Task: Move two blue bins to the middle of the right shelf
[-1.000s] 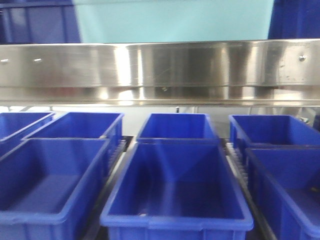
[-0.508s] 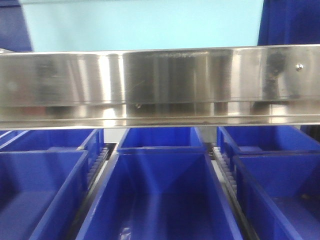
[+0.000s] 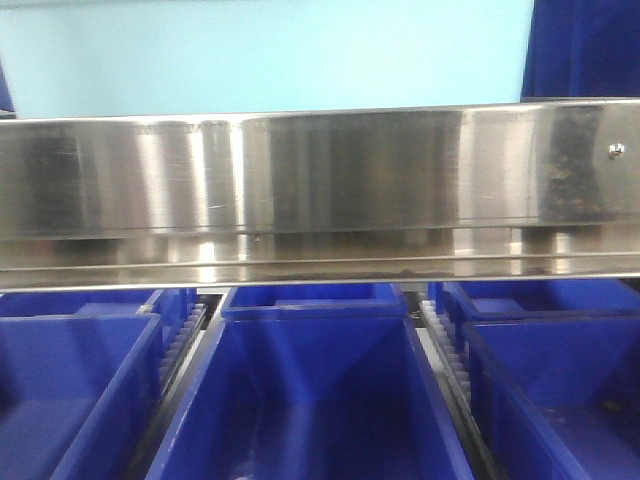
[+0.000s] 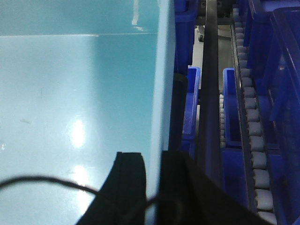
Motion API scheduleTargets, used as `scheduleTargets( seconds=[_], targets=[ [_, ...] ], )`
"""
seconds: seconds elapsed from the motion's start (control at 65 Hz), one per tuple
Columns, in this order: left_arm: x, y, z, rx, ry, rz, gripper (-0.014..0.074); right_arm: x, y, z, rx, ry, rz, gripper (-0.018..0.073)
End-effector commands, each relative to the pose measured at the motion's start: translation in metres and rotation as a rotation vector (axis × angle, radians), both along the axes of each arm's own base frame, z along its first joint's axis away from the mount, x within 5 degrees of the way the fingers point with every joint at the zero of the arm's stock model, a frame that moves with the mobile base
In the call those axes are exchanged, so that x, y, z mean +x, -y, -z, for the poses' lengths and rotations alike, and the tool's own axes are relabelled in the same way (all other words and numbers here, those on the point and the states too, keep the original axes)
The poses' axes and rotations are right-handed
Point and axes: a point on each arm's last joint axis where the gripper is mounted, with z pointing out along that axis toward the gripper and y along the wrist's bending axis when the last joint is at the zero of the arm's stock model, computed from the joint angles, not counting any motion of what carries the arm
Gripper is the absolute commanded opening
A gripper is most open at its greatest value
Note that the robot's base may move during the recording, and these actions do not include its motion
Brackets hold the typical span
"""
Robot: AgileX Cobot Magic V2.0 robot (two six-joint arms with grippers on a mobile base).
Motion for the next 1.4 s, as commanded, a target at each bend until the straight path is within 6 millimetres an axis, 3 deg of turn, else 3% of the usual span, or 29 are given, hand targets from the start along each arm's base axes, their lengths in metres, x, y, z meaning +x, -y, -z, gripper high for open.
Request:
scheduleTargets(
  seconds=[0.0, 1.384],
  targets=[
    [-0.0058, -0.0011, -0.0089, -0.012, 0.049, 0.014, -0.0111, -0.0029, 0.0039, -0.0134, 0.016, 0.093, 0.009, -0.0153],
    [-0.0065, -0.0014, -0.0077, -0.005, 0.034, 0.014, -0.0111, -0.0029, -0.0006, -0.0144, 0.068, 0.092, -0.019, -0.0153]
  ],
)
